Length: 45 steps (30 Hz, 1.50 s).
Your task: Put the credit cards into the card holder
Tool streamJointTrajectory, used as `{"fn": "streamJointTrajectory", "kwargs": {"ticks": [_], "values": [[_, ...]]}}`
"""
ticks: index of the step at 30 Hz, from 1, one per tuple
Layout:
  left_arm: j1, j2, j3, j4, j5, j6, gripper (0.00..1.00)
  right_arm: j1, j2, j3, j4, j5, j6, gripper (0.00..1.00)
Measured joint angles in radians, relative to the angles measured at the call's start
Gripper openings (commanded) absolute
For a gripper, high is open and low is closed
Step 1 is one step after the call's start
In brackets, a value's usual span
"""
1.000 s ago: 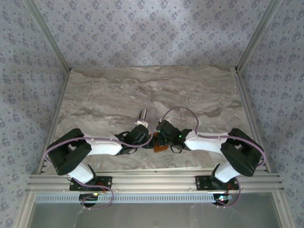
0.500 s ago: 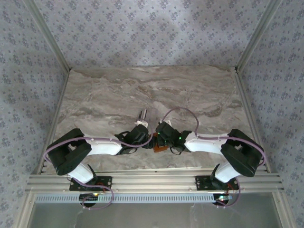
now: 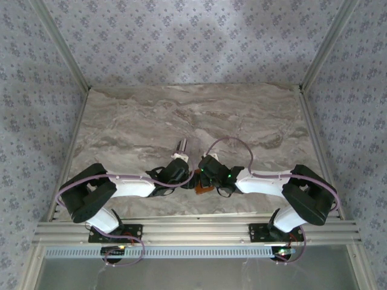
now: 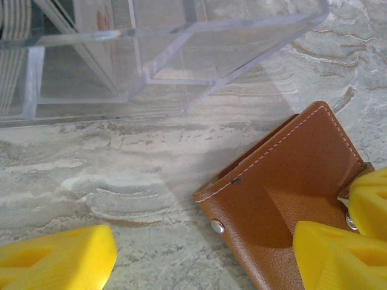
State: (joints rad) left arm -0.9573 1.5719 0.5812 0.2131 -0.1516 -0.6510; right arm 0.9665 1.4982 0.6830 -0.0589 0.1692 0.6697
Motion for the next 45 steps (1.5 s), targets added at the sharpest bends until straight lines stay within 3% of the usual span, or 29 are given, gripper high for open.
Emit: {"fn": "streamJointTrajectory", "kwargs": {"ticks": [20, 35, 45], "values": [[0.003, 0.003, -0.001, 0.001, 0.002, 0.004, 0.79, 0.035, 0.001, -0.009, 0.008, 0.053, 0.023, 0.0], [0.014, 0.008, 0.003, 0.007, 0.002, -0.031, 0.78, 0.077, -0.004, -0.01, -0.028, -0.002, 0.031, 0.0], [0.014, 0.008, 0.003, 0.007, 0.002, -0.027, 0.77, 0.129, 0.011, -0.013, -0.023, 0.093, 0.103, 0.0]]}}
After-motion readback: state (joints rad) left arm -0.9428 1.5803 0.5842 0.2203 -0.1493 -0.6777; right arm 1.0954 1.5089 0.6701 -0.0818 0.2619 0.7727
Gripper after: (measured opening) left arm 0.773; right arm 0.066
